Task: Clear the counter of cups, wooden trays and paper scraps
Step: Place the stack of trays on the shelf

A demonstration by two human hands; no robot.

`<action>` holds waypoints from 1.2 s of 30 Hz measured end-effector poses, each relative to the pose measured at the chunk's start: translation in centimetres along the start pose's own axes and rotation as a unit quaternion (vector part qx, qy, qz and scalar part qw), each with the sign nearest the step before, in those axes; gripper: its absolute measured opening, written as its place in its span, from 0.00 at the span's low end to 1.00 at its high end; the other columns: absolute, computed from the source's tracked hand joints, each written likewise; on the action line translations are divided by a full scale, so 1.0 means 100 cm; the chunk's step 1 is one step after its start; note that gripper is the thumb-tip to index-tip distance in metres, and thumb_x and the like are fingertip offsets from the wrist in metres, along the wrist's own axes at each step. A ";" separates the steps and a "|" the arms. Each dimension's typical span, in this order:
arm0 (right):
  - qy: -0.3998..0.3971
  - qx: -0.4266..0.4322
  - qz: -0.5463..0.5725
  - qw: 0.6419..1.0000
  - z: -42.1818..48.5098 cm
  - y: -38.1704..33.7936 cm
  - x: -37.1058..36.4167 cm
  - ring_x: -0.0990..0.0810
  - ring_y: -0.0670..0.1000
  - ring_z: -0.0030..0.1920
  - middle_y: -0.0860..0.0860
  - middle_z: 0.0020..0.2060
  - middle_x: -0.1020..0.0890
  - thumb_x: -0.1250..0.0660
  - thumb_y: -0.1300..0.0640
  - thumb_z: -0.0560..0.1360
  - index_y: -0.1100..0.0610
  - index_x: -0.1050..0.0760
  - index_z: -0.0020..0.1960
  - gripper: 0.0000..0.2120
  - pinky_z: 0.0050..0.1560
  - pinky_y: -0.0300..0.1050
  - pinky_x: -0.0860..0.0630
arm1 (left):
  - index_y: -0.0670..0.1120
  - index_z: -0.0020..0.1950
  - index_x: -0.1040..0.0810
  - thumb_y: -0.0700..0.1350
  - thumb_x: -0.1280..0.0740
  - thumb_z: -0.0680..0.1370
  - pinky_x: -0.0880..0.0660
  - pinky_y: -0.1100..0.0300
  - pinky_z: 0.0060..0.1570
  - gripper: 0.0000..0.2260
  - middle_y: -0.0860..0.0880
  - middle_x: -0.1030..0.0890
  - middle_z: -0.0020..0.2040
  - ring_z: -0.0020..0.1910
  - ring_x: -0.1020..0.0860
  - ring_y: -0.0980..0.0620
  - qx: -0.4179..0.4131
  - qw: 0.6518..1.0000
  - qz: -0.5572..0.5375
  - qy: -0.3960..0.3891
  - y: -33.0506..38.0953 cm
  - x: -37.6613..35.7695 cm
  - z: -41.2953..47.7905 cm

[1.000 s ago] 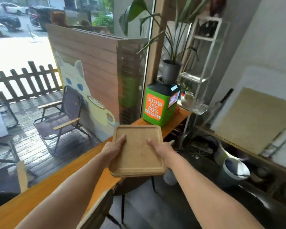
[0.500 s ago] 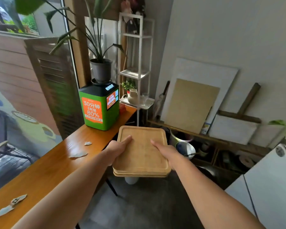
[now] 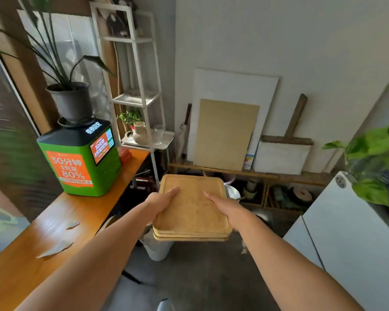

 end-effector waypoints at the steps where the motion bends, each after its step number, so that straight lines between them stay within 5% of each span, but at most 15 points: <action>1: 0.005 -0.002 0.002 1.000 0.008 -0.006 0.003 0.21 0.60 0.59 0.56 0.60 0.19 0.22 0.34 0.62 0.55 0.29 0.71 0.44 0.65 0.59 0.26 | 0.42 0.71 0.29 0.68 0.30 0.71 0.25 0.48 0.61 0.39 0.44 0.20 0.60 0.57 0.21 0.42 -0.004 1.000 0.003 -0.005 0.008 -0.003 0.009; 7: 0.014 -0.017 -0.007 1.000 0.066 -0.056 0.014 0.21 0.59 0.60 0.56 0.61 0.20 0.24 0.34 0.64 0.55 0.28 0.71 0.42 0.65 0.57 0.26 | 0.42 0.71 0.31 0.67 0.30 0.71 0.27 0.49 0.55 0.39 0.49 0.24 0.45 0.46 0.23 0.46 -0.017 1.000 0.003 -0.022 0.065 -0.013 0.072; 12: 0.031 -0.018 -0.001 0.999 0.120 -0.107 0.012 0.26 0.61 0.67 0.58 0.70 0.27 0.24 0.32 0.63 0.55 0.47 0.80 0.58 0.69 0.60 0.31 | 0.42 0.75 0.36 0.68 0.30 0.71 0.30 0.44 0.67 0.43 0.42 0.24 0.65 0.64 0.25 0.39 -0.023 0.999 0.010 -0.030 0.116 -0.005 0.133; 15: 0.033 -0.010 -0.008 0.999 0.149 -0.133 0.008 0.25 0.61 0.64 0.58 0.69 0.27 0.25 0.32 0.65 0.57 0.37 0.76 0.49 0.66 0.58 0.28 | 0.41 0.76 0.36 0.69 0.30 0.70 0.30 0.45 0.67 0.44 0.42 0.25 0.68 0.65 0.26 0.39 -0.022 0.999 0.029 -0.026 0.145 0.001 0.165; 21: 0.034 -0.005 0.004 0.999 0.193 -0.170 0.002 0.23 0.60 0.62 0.57 0.63 0.22 0.26 0.33 0.67 0.59 0.31 0.72 0.44 0.66 0.59 0.28 | 0.42 0.76 0.35 0.71 0.31 0.69 0.30 0.50 0.50 0.45 0.49 0.26 0.44 0.39 0.27 0.48 -0.022 0.998 0.051 -0.032 0.191 0.010 0.218; 24: 0.026 -0.006 -0.006 1.000 0.216 -0.188 0.005 0.25 0.60 0.65 0.58 0.67 0.25 0.26 0.33 0.67 0.59 0.34 0.75 0.46 0.67 0.57 0.28 | 0.44 0.76 0.35 0.70 0.31 0.69 0.30 0.49 0.51 0.44 0.49 0.26 0.47 0.41 0.26 0.48 -0.015 0.998 0.046 -0.037 0.206 0.010 0.241; 28: 0.016 -0.017 -0.021 1.000 0.251 -0.215 0.011 0.23 0.57 0.56 0.58 0.65 0.23 0.28 0.35 0.70 0.59 0.32 0.73 0.41 0.54 0.51 0.26 | 0.44 0.75 0.35 0.70 0.31 0.70 0.28 0.48 0.55 0.43 0.45 0.24 0.60 0.53 0.25 0.44 -0.003 0.998 0.042 -0.040 0.225 0.004 0.273; 32: 0.007 -0.025 -0.040 0.999 0.295 -0.235 0.023 0.22 0.56 0.47 0.57 0.61 0.20 0.28 0.34 0.69 0.59 0.29 0.69 0.39 0.49 0.50 0.25 | 0.44 0.74 0.32 0.69 0.31 0.71 0.27 0.47 0.63 0.41 0.44 0.22 0.62 0.59 0.23 0.42 -0.002 0.998 0.046 -0.030 0.253 -0.009 0.303; 36: -0.007 -0.014 -0.058 0.998 0.350 -0.268 0.043 0.21 0.53 0.40 0.52 0.42 0.20 0.28 0.33 0.69 0.60 0.26 0.65 0.36 0.35 0.46 0.26 | 0.43 0.73 0.31 0.68 0.30 0.71 0.27 0.45 0.65 0.40 0.43 0.22 0.63 0.61 0.23 0.41 -0.002 0.999 0.042 -0.016 0.294 -0.029 0.341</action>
Point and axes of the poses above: each hand's wrist, its own z-axis towards the middle knuckle, its own x-axis out of the back of the hand, y = z × x, the point moved 1 cm from there along z, towards the middle knuckle
